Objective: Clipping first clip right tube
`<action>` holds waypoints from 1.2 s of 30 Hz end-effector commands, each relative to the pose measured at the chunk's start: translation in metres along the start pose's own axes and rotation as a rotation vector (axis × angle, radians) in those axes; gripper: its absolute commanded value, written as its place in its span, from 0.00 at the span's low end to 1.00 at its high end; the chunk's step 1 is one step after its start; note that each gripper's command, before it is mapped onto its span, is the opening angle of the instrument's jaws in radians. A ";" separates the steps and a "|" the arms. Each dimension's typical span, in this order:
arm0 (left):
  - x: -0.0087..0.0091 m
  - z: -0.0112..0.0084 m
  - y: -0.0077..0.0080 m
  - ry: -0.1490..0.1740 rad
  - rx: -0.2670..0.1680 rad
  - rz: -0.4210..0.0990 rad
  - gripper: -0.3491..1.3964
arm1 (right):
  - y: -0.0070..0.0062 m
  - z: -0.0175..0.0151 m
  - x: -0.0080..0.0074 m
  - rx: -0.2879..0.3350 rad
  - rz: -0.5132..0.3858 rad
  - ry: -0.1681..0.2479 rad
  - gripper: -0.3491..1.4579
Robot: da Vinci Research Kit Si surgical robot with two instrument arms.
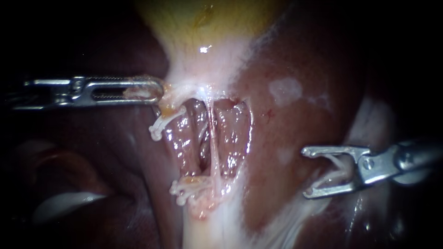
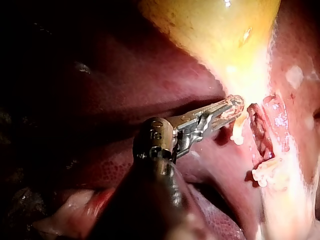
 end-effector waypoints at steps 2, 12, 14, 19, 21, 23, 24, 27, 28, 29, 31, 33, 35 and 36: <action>0.0000 0.0000 -0.0001 0.000 -0.001 0.000 0.00 | 0.0002 0.0012 0.0002 -0.007 0.036 0.025 0.47; 0.0000 0.0001 -0.0005 -0.001 -0.004 -0.001 0.00 | 0.0026 0.0083 -0.0006 -0.043 0.121 0.038 0.47; 0.0001 0.0001 -0.0006 -0.002 -0.004 -0.001 0.00 | 0.0035 0.0097 -0.0011 -0.049 0.125 0.038 0.47; 0.0001 0.0001 -0.0008 -0.002 -0.005 -0.001 0.00 | 0.0054 0.0128 -0.0017 -0.055 0.129 0.043 0.47; 0.0001 0.0001 -0.0008 -0.002 -0.006 -0.002 0.00 | 0.0059 0.0140 -0.0018 -0.058 0.129 0.043 0.47; 0.0001 0.0001 -0.0008 -0.002 -0.006 -0.002 0.00 | 0.0063 0.0147 -0.0019 -0.057 0.140 0.047 0.47; 0.0001 0.0001 -0.0009 -0.002 -0.006 -0.002 0.00 | 0.0064 0.0150 -0.0019 -0.055 0.139 0.047 0.47; 0.0001 0.0001 -0.0009 -0.002 -0.006 -0.002 0.00 | 0.0067 0.0158 -0.0020 -0.058 0.143 0.051 0.47; 0.0001 0.0001 -0.0009 -0.002 -0.006 -0.002 0.00 | 0.0067 0.0160 -0.0021 -0.055 0.148 0.051 0.47; 0.0001 0.0001 -0.0009 -0.002 -0.006 -0.002 0.00 | 0.0068 0.0161 -0.0021 -0.052 0.147 0.055 0.47; 0.0001 0.0001 -0.0009 -0.003 -0.006 -0.002 0.00 | 0.0069 0.0164 -0.0022 -0.046 0.154 0.056 0.47; 0.0001 0.0001 -0.0009 -0.003 -0.007 -0.002 0.00 | 0.0070 0.0166 -0.0023 -0.035 0.159 0.063 0.46; 0.0001 0.0002 -0.0009 -0.003 -0.007 -0.002 0.00 | 0.0071 0.0169 -0.0022 -0.028 0.166 0.079 0.46; 0.0001 0.0002 -0.0009 -0.003 -0.007 -0.002 0.00 | 0.0071 0.0170 -0.0022 -0.026 0.170 0.085 0.46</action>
